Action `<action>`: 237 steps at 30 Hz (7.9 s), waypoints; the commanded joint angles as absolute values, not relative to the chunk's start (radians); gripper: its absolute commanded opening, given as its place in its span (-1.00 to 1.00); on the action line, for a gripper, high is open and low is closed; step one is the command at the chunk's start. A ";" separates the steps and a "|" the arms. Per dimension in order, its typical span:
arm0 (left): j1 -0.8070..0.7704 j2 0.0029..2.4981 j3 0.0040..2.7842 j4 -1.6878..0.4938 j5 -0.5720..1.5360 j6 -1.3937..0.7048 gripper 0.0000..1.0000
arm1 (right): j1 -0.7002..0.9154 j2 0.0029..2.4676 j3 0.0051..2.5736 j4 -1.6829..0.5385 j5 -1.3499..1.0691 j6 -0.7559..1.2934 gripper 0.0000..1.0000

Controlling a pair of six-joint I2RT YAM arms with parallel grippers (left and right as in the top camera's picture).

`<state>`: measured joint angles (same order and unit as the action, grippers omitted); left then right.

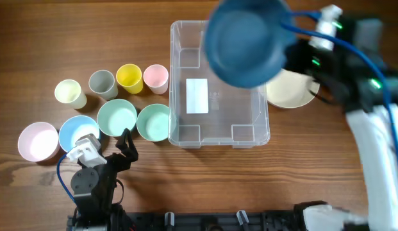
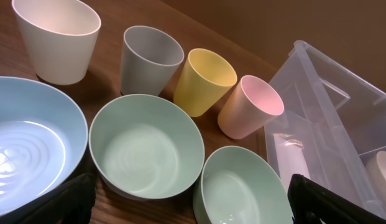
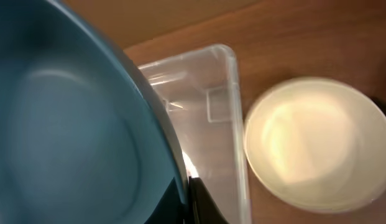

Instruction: Pack container

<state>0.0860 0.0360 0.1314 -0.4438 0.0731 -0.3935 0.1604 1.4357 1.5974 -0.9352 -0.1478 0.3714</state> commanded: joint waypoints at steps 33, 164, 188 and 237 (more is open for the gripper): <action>0.081 0.032 0.128 -0.440 0.070 -0.370 1.00 | -0.501 1.857 1.693 -0.979 -0.002 0.404 0.28; 0.081 0.032 0.128 -0.440 0.070 -0.370 1.00 | 0.231 1.441 1.311 -0.658 -0.079 0.498 -0.91; 0.081 0.032 0.128 -0.440 0.070 -0.370 1.00 | 0.540 1.706 1.311 -0.613 -0.201 0.295 -0.91; 0.081 0.033 0.128 -0.440 0.070 -0.370 1.00 | 0.202 1.631 1.340 -0.770 0.052 0.286 0.04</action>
<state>0.0853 0.0364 0.1314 -0.4435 0.0731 -0.3931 0.2016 1.6569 1.3430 -0.8207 0.0494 0.3267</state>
